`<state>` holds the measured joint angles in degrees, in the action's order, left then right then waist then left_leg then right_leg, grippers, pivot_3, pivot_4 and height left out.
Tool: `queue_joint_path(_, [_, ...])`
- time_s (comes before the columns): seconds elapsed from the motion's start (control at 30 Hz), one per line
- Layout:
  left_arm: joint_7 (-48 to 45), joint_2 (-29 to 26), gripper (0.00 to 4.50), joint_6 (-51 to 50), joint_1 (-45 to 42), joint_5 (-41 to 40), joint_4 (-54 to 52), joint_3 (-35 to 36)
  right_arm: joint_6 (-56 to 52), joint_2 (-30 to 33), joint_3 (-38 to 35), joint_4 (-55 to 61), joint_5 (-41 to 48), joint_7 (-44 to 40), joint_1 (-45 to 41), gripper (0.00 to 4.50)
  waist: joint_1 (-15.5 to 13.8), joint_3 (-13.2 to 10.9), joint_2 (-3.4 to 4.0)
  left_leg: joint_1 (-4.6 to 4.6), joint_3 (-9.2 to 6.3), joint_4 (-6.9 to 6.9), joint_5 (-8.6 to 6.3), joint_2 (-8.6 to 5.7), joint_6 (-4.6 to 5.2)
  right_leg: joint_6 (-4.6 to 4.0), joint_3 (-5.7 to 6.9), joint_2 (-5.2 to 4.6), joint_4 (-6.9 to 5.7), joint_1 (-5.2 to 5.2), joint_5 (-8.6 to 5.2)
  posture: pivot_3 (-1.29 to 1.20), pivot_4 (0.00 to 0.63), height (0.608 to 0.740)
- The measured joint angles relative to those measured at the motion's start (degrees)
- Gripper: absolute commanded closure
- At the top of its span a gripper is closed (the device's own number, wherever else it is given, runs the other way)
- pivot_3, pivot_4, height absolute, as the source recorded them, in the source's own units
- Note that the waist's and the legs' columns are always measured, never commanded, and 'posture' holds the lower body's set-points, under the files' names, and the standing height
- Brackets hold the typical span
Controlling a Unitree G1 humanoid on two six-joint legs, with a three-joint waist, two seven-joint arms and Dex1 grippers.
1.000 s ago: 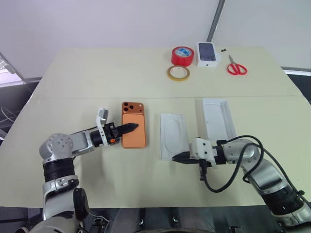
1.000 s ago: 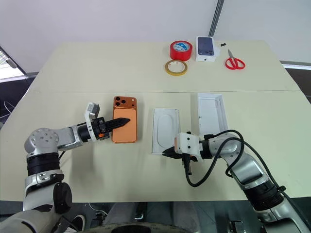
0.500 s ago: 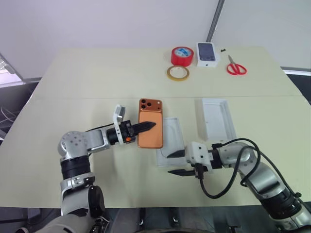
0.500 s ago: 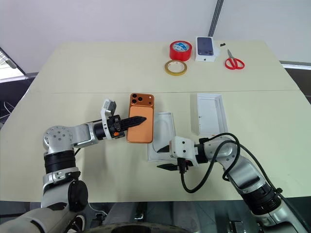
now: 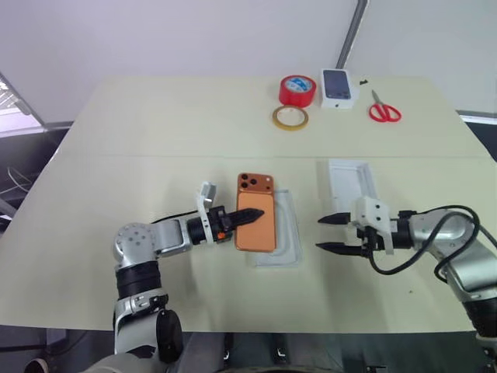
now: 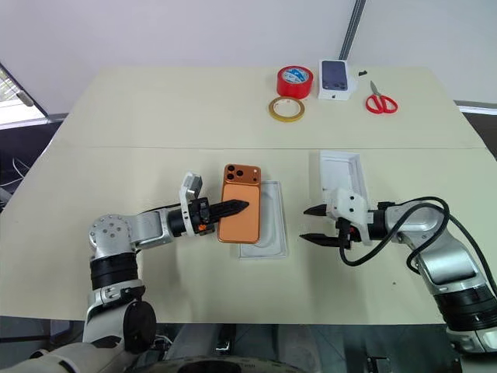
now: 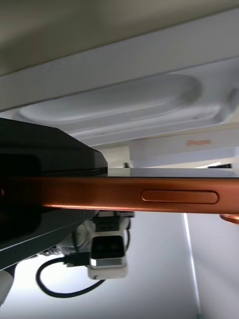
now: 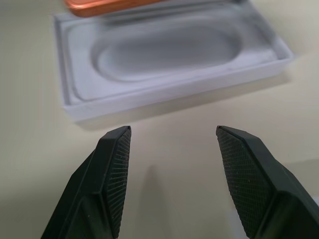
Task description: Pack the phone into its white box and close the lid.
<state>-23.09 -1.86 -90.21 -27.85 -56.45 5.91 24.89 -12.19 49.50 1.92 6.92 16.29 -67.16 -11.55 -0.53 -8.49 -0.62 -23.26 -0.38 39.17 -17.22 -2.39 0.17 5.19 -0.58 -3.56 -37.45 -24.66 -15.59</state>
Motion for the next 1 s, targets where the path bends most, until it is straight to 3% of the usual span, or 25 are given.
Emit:
queue_joint_path(0.2, [0.08, 0.27, 4.5, 2.21, 0.51, 1.14, 0.0, -4.77, 2.57, -2.04, 0.23, -1.41, -1.31, 1.5, -1.85, 1.67, -0.2, 0.0, 0.0, 0.0, 0.0, 0.02, 0.01, 0.0, -0.01, 0.0, 0.0, 0.0, 0.0, 0.02, 0.0, 0.0, 0.15, 0.74])
queue_joint_path(0.27, [-0.11, -0.04, 3.53, 2.89, 0.5, 1.58, 0.03, -6.05, 2.93, -2.45, 0.65, -1.52, -1.79, 1.69, -1.85, 1.61, -0.21, 0.0, 0.0, 0.0, 0.0, 0.02, 0.01, 0.0, -0.01, 0.0, 0.0, 0.0, 0.0, 0.02, 0.0, 0.0, 0.15, 0.74])
queue_joint_path(0.3, [-0.34, -0.4, 3.36, 3.26, 0.5, 1.84, 0.11, -6.64, 2.96, -2.7, 0.92, -1.55, -2.03, 1.84, -1.87, 1.61, -0.19, 0.0, 0.0, 0.0, 0.0, 0.02, 0.01, 0.0, -0.01, 0.0, 0.0, 0.0, 0.0, 0.02, 0.0, 0.0, 0.15, 0.74])
queue_joint_path(0.37, [-1.2, -0.64, 2.53, 4.27, 0.4, 2.12, 0.04, -8.14, 2.96, -3.37, 0.93, -1.63, -2.11, 2.19, -1.9, 1.61, -0.19, 0.0, 0.0, 0.01, 0.0, 0.02, 0.01, 0.0, -0.02, 0.0, 0.0, 0.0, 0.0, 0.02, 0.0, 0.0, 0.15, 0.74])
queue_joint_path(0.43, [-2.47, -0.72, 1.4, 4.47, -0.13, 1.82, -0.09, -9.03, 2.96, -3.47, 0.93, -1.68, -2.22, 2.44, -2.15, 1.61, -0.18, 0.02, 0.04, 0.09, 0.0, 0.01, 0.01, 0.0, -0.01, 0.0, 0.0, 0.0, 0.0, 0.1, 0.0, 0.0, 0.15, 0.74])
queue_joint_path(0.5, [-3.35, -1.02, 0.57, 4.47, -0.39, 1.23, -0.61, -10.06, 2.96, -3.53, 0.93, -1.73, -2.43, 2.76, -2.46, 1.61, -0.1, 0.03, 0.04, 0.17, 0.0, 0.0, 0.01, 0.0, -0.02, 0.0, 0.0, 0.0, 0.0, 0.16, 0.0, 0.0, 0.15, 0.74])
queue_joint_path(0.73, [-3.63, -3.56, 0.57, 4.1, -0.71, 0.78, -2.44, -11.8, 2.96, -5.15, 1.6, -2.21, -2.77, 3.57, -3.01, 1.61, -0.01, 0.04, 0.05, 0.29, 0.0, -0.02, 0.01, 0.0, -0.02, 0.0, 0.0, 0.0, 0.0, 0.28, 0.0, 0.0, 0.15, 0.74])
queue_joint_path(0.93, [4.21, -0.69, 0.57, -1.65, -3.18, -1.58, -0.76, -3.25, 2.93, -6.73, 2.22, -2.69, -3.09, 4.01, -4.82, 1.61, -0.01, 0.03, 0.04, 0.29, 0.0, -0.01, 0.01, 0.0, -0.01, 0.0, 0.0, 0.01, -0.02, 0.27, 0.0, 0.0, 0.15, 0.74])
queue_joint_path(1.0, [6.18, -0.73, 0.57, -1.82, -3.32, -2.67, -1.12, -3.33, 2.92, -7.41, 2.53, -2.69, -3.16, 4.09, -5.54, 1.61, -0.09, 0.03, 0.03, 0.28, 0.0, -0.01, 0.01, 0.0, -0.01, 0.0, 0.0, 0.01, -0.01, 0.27, 0.0, 0.0, 0.15, 0.74])
